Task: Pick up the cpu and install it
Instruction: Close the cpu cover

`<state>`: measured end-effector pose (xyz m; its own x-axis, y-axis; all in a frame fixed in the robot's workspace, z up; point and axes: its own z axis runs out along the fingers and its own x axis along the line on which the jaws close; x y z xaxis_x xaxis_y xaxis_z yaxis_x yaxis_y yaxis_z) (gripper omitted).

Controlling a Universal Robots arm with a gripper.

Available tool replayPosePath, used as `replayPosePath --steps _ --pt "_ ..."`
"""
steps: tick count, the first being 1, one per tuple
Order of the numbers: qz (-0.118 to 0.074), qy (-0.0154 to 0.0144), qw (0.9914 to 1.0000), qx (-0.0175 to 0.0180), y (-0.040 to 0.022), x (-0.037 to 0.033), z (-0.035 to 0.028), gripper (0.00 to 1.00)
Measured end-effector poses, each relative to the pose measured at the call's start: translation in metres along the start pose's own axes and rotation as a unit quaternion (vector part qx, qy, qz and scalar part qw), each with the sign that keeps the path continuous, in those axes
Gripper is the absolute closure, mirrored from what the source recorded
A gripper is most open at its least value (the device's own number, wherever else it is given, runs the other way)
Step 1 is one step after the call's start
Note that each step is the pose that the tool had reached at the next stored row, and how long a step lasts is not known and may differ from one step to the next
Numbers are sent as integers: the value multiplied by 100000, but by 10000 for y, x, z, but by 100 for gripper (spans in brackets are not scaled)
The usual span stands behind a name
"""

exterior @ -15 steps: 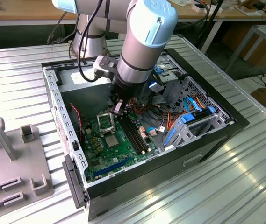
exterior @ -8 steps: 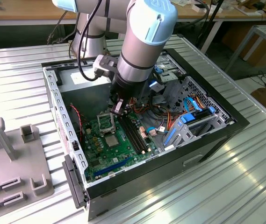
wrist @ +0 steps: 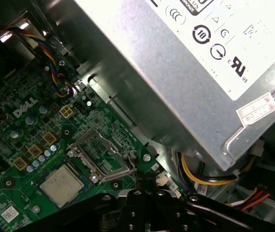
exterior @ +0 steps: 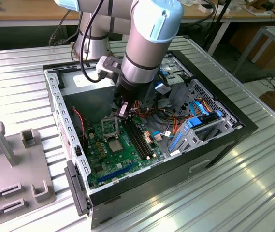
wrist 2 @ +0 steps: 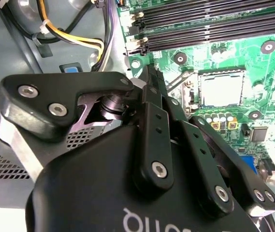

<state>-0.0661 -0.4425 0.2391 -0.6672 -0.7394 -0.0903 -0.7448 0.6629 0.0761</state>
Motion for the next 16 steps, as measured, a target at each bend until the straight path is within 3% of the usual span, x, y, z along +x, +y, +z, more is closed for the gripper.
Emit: replayPosePath --steps 2,5,16 --pt "-1 326 99999 295 1 -1 -11 89" --pt "-20 582 99997 513 1 -1 -20 89" --pt "-540 740 99994 591 9 -3 -65 89"
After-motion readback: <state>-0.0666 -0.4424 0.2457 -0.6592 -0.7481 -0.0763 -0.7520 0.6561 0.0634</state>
